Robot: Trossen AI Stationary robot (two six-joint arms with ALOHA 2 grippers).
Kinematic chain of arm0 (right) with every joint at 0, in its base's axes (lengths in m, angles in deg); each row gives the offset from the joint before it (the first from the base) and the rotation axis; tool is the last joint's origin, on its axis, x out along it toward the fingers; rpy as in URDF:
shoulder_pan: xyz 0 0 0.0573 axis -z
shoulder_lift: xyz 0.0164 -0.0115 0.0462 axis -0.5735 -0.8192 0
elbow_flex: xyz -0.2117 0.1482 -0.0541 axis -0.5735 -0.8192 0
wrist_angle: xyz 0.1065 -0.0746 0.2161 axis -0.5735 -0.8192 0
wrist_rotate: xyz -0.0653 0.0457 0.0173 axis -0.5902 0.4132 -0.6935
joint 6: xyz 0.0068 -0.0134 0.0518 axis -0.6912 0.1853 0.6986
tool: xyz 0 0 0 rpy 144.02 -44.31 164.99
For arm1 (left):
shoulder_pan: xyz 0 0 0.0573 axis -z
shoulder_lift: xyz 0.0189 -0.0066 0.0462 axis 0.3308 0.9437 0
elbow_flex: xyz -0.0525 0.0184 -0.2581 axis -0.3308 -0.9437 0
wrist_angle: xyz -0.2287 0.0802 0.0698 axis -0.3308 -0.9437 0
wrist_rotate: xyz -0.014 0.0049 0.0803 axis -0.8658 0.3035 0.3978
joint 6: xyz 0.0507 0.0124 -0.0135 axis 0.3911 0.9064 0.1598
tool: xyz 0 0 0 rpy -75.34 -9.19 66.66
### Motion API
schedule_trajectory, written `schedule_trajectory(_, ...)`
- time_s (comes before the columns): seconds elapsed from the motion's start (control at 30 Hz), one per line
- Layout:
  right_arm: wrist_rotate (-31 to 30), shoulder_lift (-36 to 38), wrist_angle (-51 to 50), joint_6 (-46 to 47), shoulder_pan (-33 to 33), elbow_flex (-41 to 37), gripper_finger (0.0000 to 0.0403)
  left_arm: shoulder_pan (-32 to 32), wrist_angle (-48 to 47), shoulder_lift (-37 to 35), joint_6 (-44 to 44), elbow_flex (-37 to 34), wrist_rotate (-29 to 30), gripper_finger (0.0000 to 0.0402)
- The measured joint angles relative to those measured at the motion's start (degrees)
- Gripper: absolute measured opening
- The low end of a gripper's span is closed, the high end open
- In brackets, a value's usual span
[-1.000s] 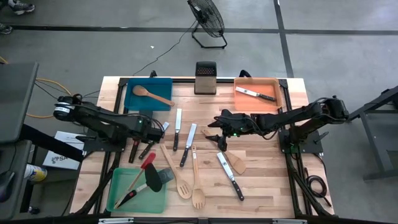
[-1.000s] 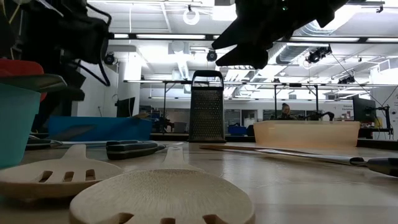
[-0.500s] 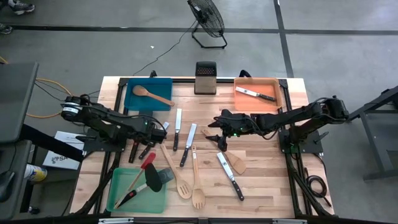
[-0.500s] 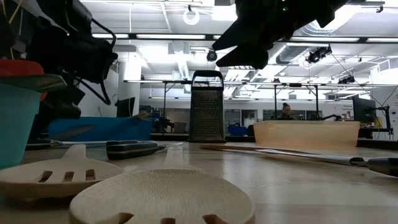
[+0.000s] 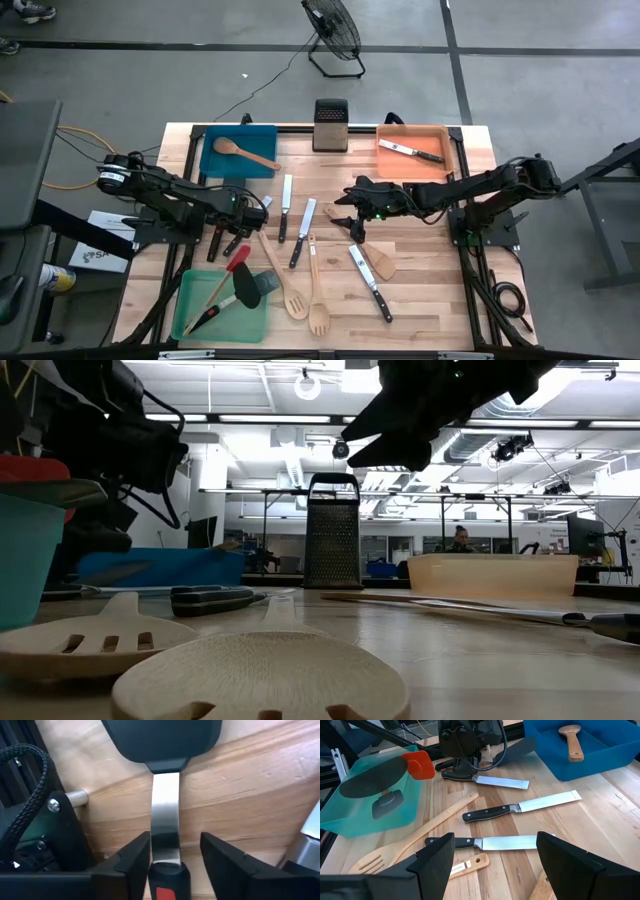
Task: Pick & Place Kitchen Items
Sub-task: Put the black flipper into the green bin
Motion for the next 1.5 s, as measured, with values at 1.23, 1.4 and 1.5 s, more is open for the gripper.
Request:
schedule_trajectory(1.23, -0.2, 0.0, 0.0, 0.1, 0.0, 0.0, 0.0275, 0.1, -11.0, -0.1, 6.6, 9.4, 9.3, 0.0000)
schedule_trajectory(1.4, -0.2, 0.0, 0.0, 0.3, 0.0, 0.0, 0.0275, 0.1, -12.6, -0.2, 8.2, 11.7, 9.4, 0.0000)
schedule_trajectory(1.5, -0.2, 0.0, 0.0, 0.3, -0.1, 0.0, 0.0275, 0.1, -12.5, -0.2, 9.6, 11.9, 8.9, 0.0000)
